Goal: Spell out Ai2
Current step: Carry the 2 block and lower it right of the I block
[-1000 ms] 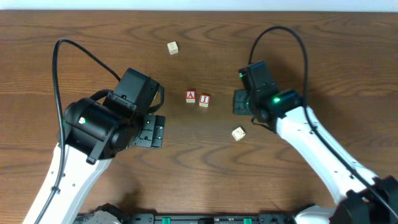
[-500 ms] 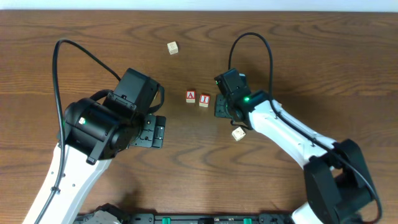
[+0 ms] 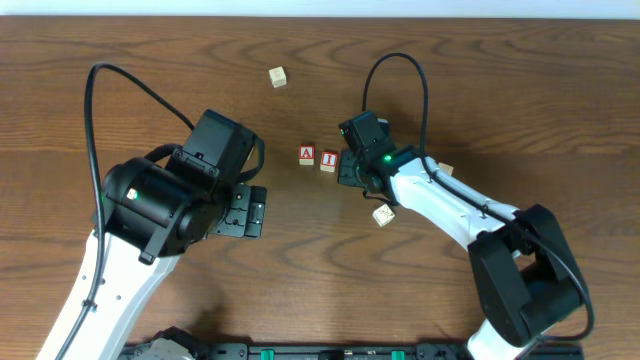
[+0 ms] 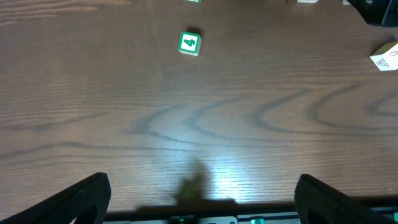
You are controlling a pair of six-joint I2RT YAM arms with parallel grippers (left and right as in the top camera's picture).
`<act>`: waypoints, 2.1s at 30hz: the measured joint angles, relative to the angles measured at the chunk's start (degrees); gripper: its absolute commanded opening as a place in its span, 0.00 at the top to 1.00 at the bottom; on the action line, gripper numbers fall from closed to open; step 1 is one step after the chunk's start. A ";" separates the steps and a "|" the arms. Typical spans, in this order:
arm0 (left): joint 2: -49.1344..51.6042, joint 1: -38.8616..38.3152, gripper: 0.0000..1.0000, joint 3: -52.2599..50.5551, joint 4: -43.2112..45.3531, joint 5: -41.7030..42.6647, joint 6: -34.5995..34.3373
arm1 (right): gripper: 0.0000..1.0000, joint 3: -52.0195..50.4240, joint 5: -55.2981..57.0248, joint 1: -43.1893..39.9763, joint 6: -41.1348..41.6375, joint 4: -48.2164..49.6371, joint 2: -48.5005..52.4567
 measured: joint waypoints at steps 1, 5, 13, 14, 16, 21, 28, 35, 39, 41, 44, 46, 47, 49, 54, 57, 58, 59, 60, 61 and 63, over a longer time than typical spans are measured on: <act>0.00 0.00 0.05 0.00 0.00 0.00 0.00 | 0.83 0.00 0.00 0.00 0.00 0.26 0.00; 0.00 0.00 0.05 0.00 0.00 0.00 0.00 | 0.83 0.00 0.00 0.00 0.00 0.70 0.00; 0.00 0.00 0.05 0.00 0.00 0.00 0.00 | 0.83 0.00 0.42 0.00 0.00 0.63 0.11; 0.00 0.00 0.05 0.00 0.00 0.00 0.00 | 0.84 0.00 0.50 0.00 0.00 0.68 0.31; 0.00 0.00 0.05 0.00 0.00 0.00 0.00 | 0.84 0.00 0.50 0.00 0.00 0.81 1.05; 0.00 0.00 0.05 0.00 0.02 0.00 0.00 | 0.83 0.00 0.46 0.00 0.02 1.90 3.08; 0.00 0.00 0.05 0.00 1.03 0.00 0.00 | 0.70 0.00 0.04 0.00 0.00 2.54 3.50; 0.00 0.00 0.05 0.00 1.22 0.00 0.00 | 0.62 0.00 -0.02 0.00 0.39 2.82 3.50; 0.00 0.00 0.05 0.00 1.22 0.00 0.00 | 0.57 0.00 0.00 0.00 0.42 3.30 3.52; 0.00 0.00 0.05 0.00 1.22 0.00 0.00 | 0.55 0.00 0.02 0.00 0.42 3.58 3.52; 0.00 0.00 0.05 0.00 1.22 0.00 0.00 | 0.55 0.00 0.02 -0.02 0.42 4.00 3.50; 0.00 0.00 0.04 0.00 1.22 0.00 0.00 | 0.55 0.04 0.04 -0.20 0.33 3.96 3.50; 0.00 0.00 0.05 0.00 1.22 0.00 0.00 | 0.55 0.15 0.11 -0.28 0.20 3.87 3.50; 0.00 0.00 0.05 0.00 1.20 0.00 0.00 | 0.55 0.59 0.46 -0.66 -0.17 3.39 3.32; 0.00 0.00 0.05 0.00 1.22 0.00 0.00 | 0.65 2.16 2.43 -2.32 -1.49 -1.03 0.46; 0.00 0.00 0.05 0.00 1.22 0.00 0.00 | 0.69 2.47 3.80 -2.97 -1.73 -5.29 -2.23; 0.00 0.00 0.04 0.00 1.22 0.00 0.00 | 0.70 2.64 4.33 -3.06 -1.77 -6.60 -2.80; 0.00 0.00 0.04 0.00 1.20 0.00 0.00 | 0.71 2.78 4.61 -3.13 -1.77 -7.78 -3.08; 0.00 0.00 0.05 0.00 1.22 0.00 0.00 | 0.71 2.82 4.83 -3.15 -1.51 -9.64 -3.30; 0.00 0.00 0.05 0.00 1.22 0.00 0.00 | 0.71 2.80 4.85 -3.13 -1.40 -10.49 -3.30; 0.00 0.00 0.05 0.00 1.22 0.00 0.00 | 0.72 2.80 4.83 -3.08 -1.01 -10.93 -3.26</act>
